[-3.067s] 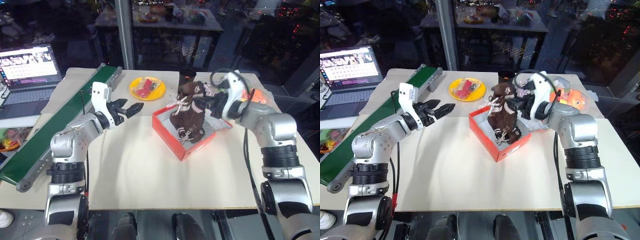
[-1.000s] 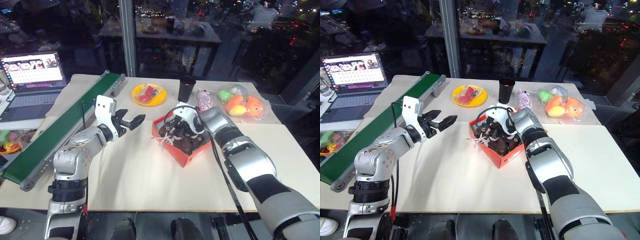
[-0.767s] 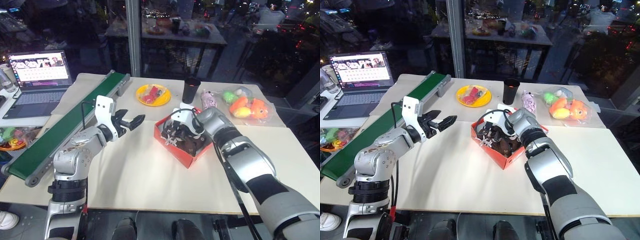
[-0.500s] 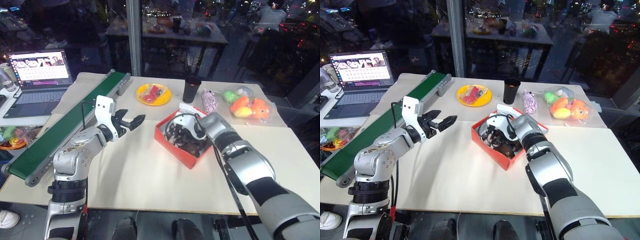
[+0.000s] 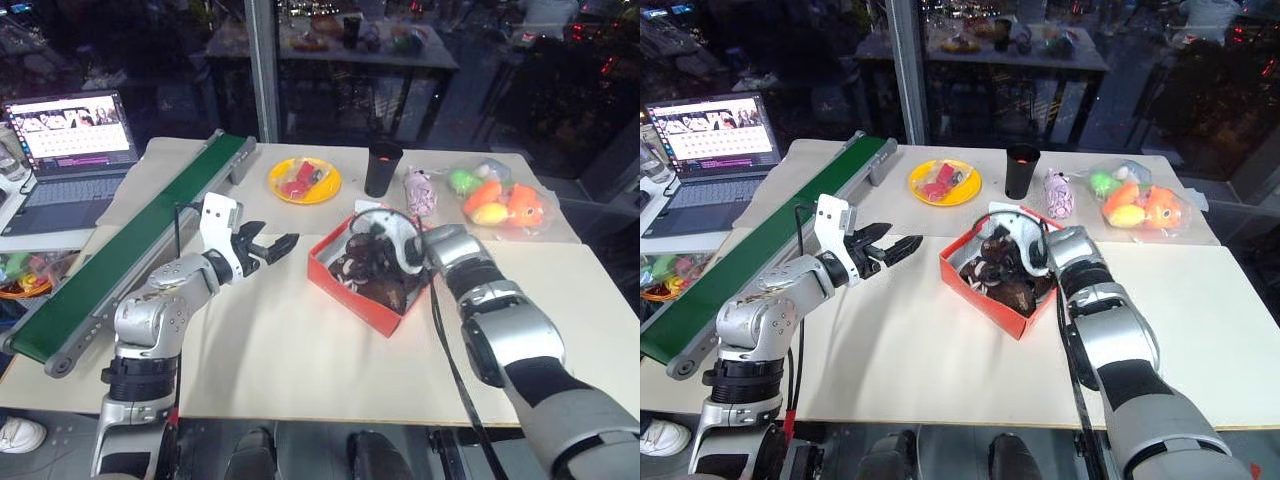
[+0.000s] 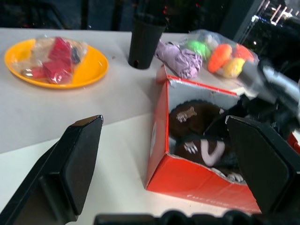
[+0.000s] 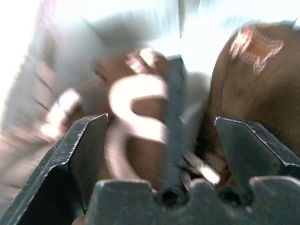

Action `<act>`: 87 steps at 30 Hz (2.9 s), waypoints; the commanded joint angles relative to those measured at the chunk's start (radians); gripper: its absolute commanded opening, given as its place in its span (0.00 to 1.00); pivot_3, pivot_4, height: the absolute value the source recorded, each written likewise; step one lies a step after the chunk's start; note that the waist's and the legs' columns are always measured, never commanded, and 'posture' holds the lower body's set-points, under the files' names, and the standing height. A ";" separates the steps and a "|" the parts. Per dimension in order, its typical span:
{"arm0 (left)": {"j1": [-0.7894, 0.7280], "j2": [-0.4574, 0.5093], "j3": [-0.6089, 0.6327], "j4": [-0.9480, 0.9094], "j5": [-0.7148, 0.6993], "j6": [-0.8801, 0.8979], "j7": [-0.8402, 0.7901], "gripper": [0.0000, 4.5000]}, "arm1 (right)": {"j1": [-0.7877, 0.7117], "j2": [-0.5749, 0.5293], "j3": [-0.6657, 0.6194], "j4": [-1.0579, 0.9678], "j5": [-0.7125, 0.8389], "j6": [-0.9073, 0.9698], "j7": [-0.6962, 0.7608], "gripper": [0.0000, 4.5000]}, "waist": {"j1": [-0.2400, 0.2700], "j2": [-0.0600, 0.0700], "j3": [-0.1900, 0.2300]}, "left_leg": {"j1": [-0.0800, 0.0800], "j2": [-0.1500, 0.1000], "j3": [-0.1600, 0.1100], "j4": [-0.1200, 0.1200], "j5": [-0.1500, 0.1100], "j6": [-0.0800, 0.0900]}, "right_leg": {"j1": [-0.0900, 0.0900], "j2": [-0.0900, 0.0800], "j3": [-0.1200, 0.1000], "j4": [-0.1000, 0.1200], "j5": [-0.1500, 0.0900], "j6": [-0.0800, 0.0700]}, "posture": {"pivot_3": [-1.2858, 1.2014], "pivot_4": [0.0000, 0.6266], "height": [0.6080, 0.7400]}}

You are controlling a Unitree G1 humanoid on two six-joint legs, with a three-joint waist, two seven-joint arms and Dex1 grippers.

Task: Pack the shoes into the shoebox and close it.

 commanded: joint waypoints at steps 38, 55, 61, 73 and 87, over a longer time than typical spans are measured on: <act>-0.207 0.161 -0.146 0.029 0.046 -0.006 -0.372 1.00 | 0.525 -0.211 -0.111 -0.433 -0.043 -0.179 -0.668 0.00 | -0.019 0.001 0.002 | 0.000 -0.006 -0.009 0.003 0.002 0.004 | 0.004 0.001 0.003 -0.004 0.000 0.009 | 0.52 0.24 0.97; -0.204 0.151 -0.150 0.023 0.043 -0.001 -0.348 1.00 | 0.488 -0.065 -0.067 -0.328 0.037 -0.295 -0.507 0.00 | -0.029 0.001 0.002 | 0.005 -0.006 -0.010 0.003 0.002 0.004 | 0.007 0.002 0.003 -0.002 0.000 0.009 | 0.52 0.24 0.97; -0.209 0.143 -0.159 0.043 0.056 -0.018 -0.348 1.00 | 0.603 -0.027 -0.047 -0.640 0.101 -0.083 -0.479 0.00 | -0.030 0.001 0.002 | 0.005 -0.006 -0.010 0.004 0.002 0.004 | 0.006 0.002 0.004 0.000 0.000 0.009 | 0.52 0.24 0.97; -0.209 0.142 -0.160 0.074 0.074 -0.053 -0.366 1.00 | 0.791 0.020 -0.194 -0.767 0.169 0.077 -0.644 0.00 | -0.016 0.001 0.002 | 0.005 -0.006 -0.010 0.005 0.002 0.004 | 0.006 0.002 0.003 0.000 0.000 0.008 | 0.52 0.24 0.97; -0.218 0.144 -0.160 0.114 0.097 -0.095 -0.397 1.00 | 0.636 0.145 -0.435 -0.364 0.313 -0.495 -0.722 0.00 | -0.027 0.001 0.002 | 0.007 -0.006 -0.010 0.004 0.002 0.004 | 0.008 0.002 0.003 -0.001 0.000 0.009 | 0.52 0.24 0.97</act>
